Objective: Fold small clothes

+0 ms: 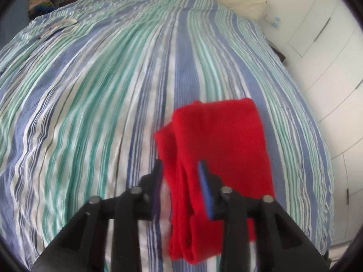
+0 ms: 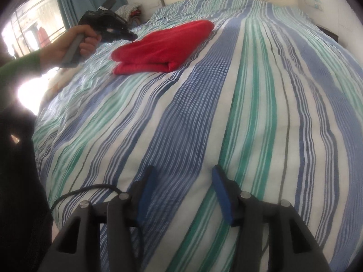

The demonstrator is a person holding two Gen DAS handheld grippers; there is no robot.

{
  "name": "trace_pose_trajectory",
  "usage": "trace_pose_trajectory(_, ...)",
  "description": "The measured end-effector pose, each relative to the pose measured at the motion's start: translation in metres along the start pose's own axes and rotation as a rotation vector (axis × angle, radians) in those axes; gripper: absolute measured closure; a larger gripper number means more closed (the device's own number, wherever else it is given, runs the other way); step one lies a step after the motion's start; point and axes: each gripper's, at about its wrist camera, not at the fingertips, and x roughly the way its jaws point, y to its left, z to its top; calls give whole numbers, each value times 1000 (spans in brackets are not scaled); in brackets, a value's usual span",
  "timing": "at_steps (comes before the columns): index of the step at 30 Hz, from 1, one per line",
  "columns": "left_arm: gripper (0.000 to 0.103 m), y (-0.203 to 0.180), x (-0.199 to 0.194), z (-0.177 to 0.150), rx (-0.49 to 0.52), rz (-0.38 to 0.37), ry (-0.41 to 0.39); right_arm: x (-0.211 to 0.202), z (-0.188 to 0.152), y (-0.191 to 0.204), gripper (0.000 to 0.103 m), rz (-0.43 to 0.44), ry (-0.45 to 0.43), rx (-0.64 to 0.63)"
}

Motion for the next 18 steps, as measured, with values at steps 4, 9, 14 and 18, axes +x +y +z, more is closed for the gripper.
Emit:
trace_pose_trajectory(4, 53, -32, 7, -41, 128, 27, 29, 0, -2, 2, 51, -10, -9, -10)
trace_pose_trajectory(9, 98, 7, 47, -68, -47, 63, 100, 2, 0, 4, 49, -15, -7, -18)
trace_pose_trajectory(14, 91, 17, 35, -71, -115, 26, 80, 1, -2, 7, 49, -27, -6, -30)
trace_pose_trajectory(18, 87, 18, 16, -77, -91, 36, 87, -1, -2, 8, 49, -25, -3, -17)
